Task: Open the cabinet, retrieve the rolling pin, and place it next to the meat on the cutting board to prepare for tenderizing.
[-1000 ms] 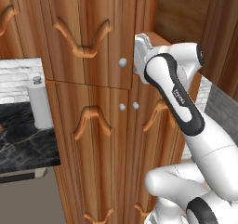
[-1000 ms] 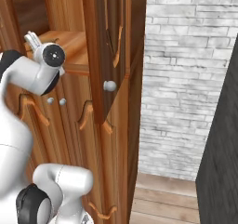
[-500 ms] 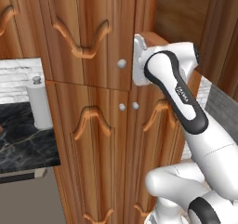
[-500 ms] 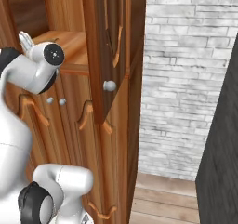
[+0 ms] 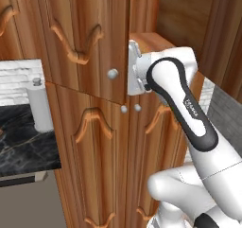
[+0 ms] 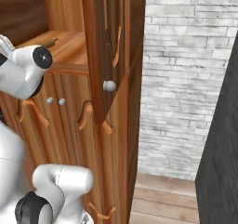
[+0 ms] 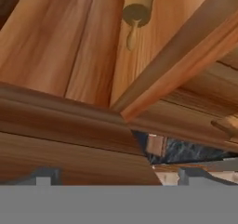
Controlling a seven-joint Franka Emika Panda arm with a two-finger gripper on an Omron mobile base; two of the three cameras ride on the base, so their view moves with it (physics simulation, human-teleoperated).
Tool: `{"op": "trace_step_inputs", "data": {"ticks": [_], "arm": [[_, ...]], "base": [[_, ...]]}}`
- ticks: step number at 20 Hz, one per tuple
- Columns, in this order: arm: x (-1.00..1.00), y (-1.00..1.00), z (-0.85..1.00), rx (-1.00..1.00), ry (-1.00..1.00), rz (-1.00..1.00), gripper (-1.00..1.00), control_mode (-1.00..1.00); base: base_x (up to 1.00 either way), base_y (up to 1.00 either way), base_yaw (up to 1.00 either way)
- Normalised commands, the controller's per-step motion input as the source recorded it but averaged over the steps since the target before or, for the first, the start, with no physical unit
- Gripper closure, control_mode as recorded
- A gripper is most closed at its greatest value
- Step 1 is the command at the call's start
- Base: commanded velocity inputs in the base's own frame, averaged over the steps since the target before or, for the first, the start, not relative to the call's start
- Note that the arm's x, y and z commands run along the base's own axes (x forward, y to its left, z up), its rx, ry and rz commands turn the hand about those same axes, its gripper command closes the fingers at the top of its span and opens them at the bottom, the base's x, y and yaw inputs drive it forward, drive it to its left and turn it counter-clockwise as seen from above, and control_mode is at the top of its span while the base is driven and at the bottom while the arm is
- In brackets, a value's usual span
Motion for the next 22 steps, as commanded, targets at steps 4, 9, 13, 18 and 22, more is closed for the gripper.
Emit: {"op": "trace_step_inputs", "data": {"ticks": [4,9,13,18,22], "arm": [[-0.67,1.00,0.00,-0.08,0.00,0.14,-1.00,-1.00],[-0.50,1.00,0.00,-0.12,0.00,0.10,-1.00,-1.00],[-0.22,1.00,0.00,-0.15,0.00,0.06,-1.00,-1.00],[-0.01,0.96,0.00,-0.14,0.00,0.01,-1.00,-1.00],[0.10,0.58,-0.01,-0.12,0.00,0.00,-1.00,-1.00]], "base": [[0.00,0.00,0.00],[0.00,0.00,0.00],[0.00,0.00,0.00],[0.00,0.00,0.00],[0.00,0.00,0.00]]}}
